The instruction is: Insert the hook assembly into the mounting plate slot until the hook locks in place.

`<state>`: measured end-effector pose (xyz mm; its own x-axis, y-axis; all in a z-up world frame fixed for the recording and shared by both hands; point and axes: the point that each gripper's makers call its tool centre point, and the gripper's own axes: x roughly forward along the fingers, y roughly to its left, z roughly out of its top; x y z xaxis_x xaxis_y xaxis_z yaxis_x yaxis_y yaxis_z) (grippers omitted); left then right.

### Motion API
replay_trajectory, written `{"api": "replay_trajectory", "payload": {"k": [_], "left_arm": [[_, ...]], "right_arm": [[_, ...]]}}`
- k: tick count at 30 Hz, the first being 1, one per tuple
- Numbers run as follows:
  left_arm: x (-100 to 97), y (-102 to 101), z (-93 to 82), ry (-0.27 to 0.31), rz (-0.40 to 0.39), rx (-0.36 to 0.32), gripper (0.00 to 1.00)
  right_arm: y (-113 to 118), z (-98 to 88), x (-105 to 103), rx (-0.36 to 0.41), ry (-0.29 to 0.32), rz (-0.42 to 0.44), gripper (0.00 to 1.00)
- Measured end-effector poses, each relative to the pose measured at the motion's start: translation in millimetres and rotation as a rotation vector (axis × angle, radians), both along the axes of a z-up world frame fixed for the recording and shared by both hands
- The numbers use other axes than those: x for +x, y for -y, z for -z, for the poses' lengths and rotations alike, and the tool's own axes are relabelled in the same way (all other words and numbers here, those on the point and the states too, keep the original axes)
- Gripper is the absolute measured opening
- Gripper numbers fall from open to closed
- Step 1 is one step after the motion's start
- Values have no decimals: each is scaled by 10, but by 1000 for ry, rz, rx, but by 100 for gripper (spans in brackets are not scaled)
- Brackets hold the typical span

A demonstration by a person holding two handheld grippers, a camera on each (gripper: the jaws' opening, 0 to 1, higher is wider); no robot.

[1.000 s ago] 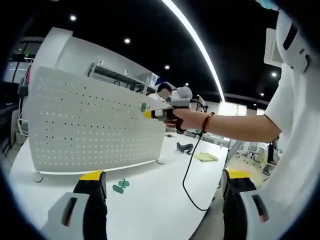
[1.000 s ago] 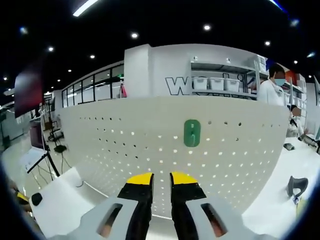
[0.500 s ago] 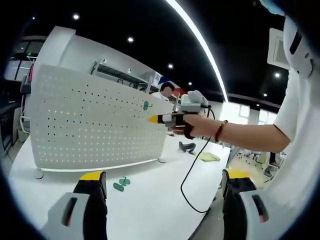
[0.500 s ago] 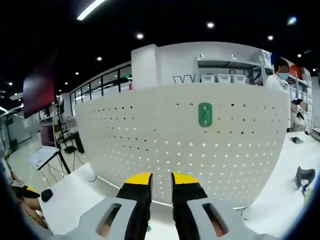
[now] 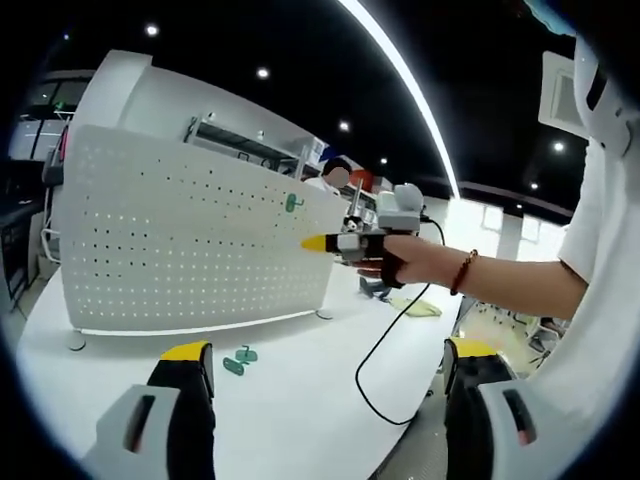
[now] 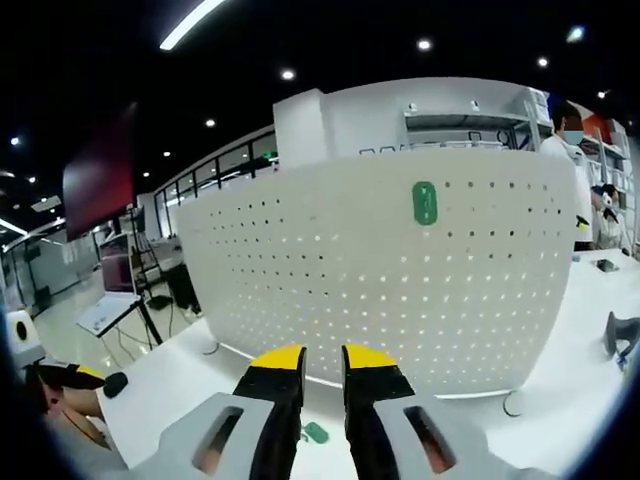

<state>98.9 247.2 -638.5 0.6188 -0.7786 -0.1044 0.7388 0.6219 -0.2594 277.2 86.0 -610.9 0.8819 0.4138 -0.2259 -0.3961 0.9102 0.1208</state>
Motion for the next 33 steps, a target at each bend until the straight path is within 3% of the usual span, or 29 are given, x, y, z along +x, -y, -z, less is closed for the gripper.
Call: {"api": "replay_trajectory", "payload": {"k": [23, 33], "left_arm": [[86, 46, 213, -55, -21, 61, 96], [139, -24, 442, -85, -48, 105, 95]], "right_arm": [[-161, 317, -305, 59, -51, -61, 13], [-205, 485, -404, 84, -82, -78, 13]]}}
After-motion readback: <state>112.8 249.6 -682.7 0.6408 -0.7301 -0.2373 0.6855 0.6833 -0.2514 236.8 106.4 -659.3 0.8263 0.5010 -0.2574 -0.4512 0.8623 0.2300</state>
